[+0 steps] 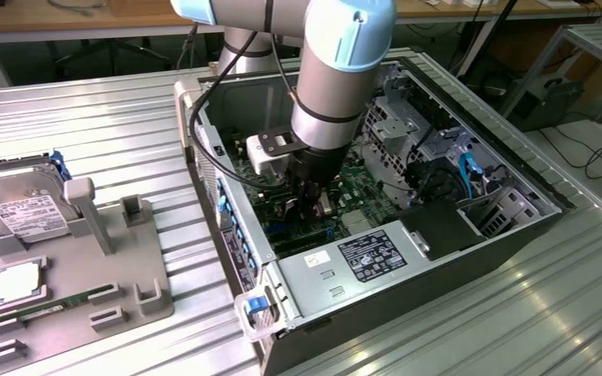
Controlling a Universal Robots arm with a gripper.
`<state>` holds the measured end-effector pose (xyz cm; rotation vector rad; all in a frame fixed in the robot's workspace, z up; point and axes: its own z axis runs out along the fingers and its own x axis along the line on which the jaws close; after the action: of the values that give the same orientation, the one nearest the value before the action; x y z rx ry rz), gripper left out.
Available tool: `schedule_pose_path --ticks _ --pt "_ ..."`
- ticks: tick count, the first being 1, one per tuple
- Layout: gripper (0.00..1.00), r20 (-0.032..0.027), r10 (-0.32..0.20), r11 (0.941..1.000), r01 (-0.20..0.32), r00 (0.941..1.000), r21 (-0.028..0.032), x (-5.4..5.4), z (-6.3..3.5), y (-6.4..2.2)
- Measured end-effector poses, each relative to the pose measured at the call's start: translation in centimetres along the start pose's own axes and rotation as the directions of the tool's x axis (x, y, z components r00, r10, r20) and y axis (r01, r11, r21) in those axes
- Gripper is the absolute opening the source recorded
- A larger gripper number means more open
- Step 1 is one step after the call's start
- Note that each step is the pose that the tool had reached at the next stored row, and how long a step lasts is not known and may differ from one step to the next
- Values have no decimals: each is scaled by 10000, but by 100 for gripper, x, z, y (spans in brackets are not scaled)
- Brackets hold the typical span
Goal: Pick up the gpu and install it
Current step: 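Insert the gpu into the slot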
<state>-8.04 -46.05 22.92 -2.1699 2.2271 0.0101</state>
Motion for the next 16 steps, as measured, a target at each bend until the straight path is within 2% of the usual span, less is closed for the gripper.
schedule_pose_path --ticks 9,12,13,16 --pt "28 1 0 10000 0 10000 0 0 4 1" --pt "28 1 0 10000 0 10000 -1 1 53 2" --pt "28 -15 1 10000 -1 10000 -10 5 83 4" --pt "28 0 0 10000 0 10000 0 3 129 3"
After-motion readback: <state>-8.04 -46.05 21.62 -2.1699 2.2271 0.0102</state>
